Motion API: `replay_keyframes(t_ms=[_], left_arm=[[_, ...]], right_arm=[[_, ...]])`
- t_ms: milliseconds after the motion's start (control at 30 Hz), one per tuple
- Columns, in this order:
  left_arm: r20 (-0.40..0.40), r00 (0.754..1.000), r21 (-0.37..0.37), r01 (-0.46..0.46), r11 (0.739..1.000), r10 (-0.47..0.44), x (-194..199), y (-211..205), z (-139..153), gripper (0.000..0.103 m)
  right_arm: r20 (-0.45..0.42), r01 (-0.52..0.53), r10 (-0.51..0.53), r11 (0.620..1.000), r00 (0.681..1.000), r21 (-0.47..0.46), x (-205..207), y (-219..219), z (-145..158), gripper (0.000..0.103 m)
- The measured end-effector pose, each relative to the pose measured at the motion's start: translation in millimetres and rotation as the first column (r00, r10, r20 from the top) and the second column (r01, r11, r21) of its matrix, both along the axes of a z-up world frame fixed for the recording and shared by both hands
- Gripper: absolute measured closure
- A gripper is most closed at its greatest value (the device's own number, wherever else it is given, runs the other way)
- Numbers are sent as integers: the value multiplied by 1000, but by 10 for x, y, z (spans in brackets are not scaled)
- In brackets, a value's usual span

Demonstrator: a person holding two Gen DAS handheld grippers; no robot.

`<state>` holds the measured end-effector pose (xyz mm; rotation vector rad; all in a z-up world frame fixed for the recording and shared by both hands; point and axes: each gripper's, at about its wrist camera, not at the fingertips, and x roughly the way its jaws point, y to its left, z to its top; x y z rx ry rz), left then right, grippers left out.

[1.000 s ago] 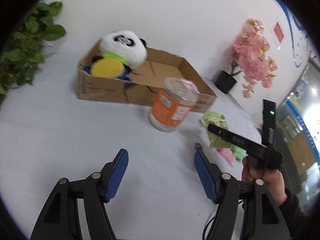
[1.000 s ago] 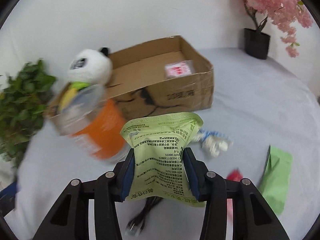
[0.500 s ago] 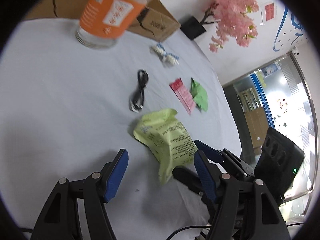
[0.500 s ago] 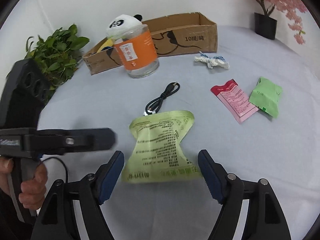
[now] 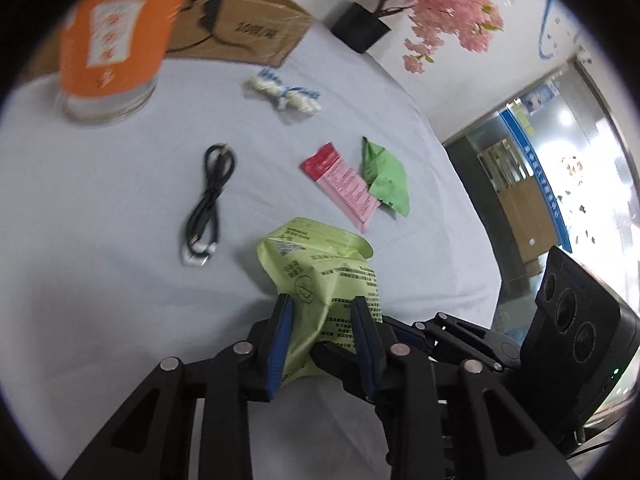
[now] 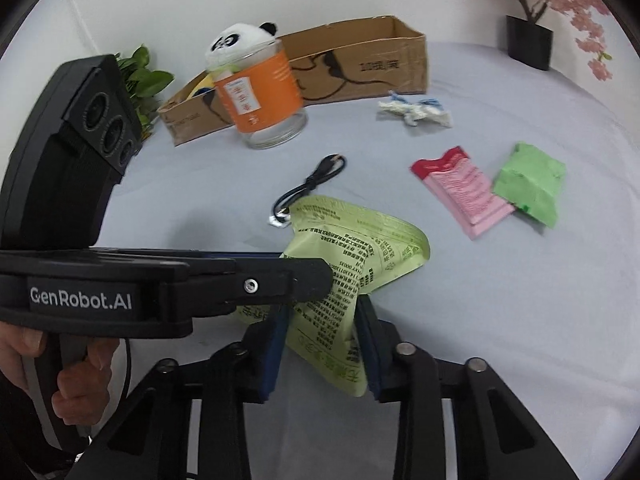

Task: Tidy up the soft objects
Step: 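Carry the pale green pouch into the box and release it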

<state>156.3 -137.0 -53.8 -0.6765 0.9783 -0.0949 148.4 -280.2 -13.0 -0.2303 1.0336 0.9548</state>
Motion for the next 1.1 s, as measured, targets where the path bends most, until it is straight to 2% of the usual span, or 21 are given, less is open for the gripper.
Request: replay_keyframes(t_ms=[100,233,400,533,733,933,1033,1100], left_arm=[[17,999,35,51,998,-52,206,-120,59,76],[67,991,76,114,991,-119,529,-277,206,76],[164,969,108,167,980,-183,1007,-444,399,76],[245,951,113,165,980,-188,1301,-460,512,76],[378,921,90,64,994,-93,1588,-194,721,78],[497,867,106,-109,988,42,1573,257,1022,78],[506,853,87,-201,976,131,1584,591,1126,78],[486,851,61,-261,964,199,1624,822,1163,78]], right_arm=[[5,58,-58,998,998,12,132,-131,21,75],[82,156,-158,987,984,32,328,-322,136,76],[222,261,-269,963,937,62,605,-522,304,77],[334,298,-310,950,890,87,892,-588,422,77],[505,259,-298,955,810,147,1316,-429,619,78],[631,113,-238,966,738,232,1597,21,867,78],[664,19,-194,965,722,262,1733,358,959,78],[666,-40,-162,960,728,277,1839,602,1002,78]])
